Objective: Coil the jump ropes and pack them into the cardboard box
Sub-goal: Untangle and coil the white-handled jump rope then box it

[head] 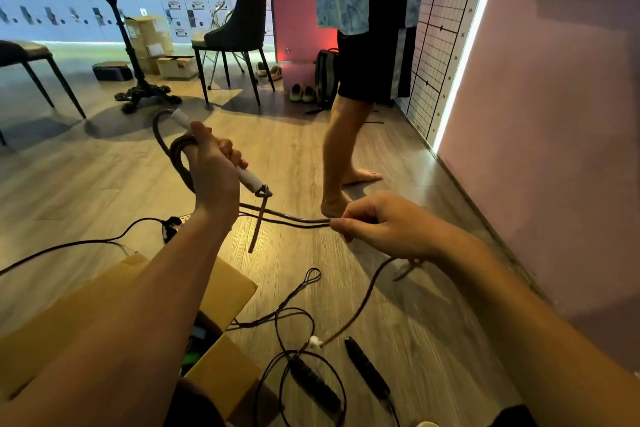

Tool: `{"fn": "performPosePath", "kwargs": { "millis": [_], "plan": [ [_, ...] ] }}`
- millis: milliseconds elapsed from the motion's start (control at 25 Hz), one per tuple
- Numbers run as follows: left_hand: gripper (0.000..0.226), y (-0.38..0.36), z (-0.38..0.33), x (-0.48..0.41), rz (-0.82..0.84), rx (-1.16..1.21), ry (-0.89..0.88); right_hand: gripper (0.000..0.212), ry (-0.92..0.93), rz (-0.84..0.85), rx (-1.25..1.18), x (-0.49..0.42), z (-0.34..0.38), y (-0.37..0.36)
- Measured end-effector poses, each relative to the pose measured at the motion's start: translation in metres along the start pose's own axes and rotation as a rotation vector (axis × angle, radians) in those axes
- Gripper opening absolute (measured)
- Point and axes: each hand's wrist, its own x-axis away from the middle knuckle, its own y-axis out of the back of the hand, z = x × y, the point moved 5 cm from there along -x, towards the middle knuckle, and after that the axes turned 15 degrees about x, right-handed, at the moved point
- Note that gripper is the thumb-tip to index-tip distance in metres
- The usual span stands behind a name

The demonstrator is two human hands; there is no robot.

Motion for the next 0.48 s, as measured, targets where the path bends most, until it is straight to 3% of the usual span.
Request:
{"fn": "performPosePath", "kwargs": {
  "millis": [120, 280, 400, 480],
  "plan": [
    [0.032, -0.012, 0.009, 0.010, 0.169, -0.370, 0.016, 0.031, 0.113, -0.088, -0.056, 0.006, 0.013, 0.008],
    [0.048, -0.031, 0.048, 0.052, 0.701, -0.754, 0.417, 0.027, 0.076, -0.488, -0.059, 0.014, 0.010, 0.032],
    [0.061, -0.043, 0.062, 0.088, 0.917, -0.721, 0.758, 0.018, 0.014, -0.691, -0.045, 0.022, -0.004, 0.046],
    [0.063, -0.059, 0.059, 0.105, 0.989, -0.646, 0.850, 0.011, -0.025, -0.745, -0.065, 0.025, -0.012, 0.050]
  ]
}}
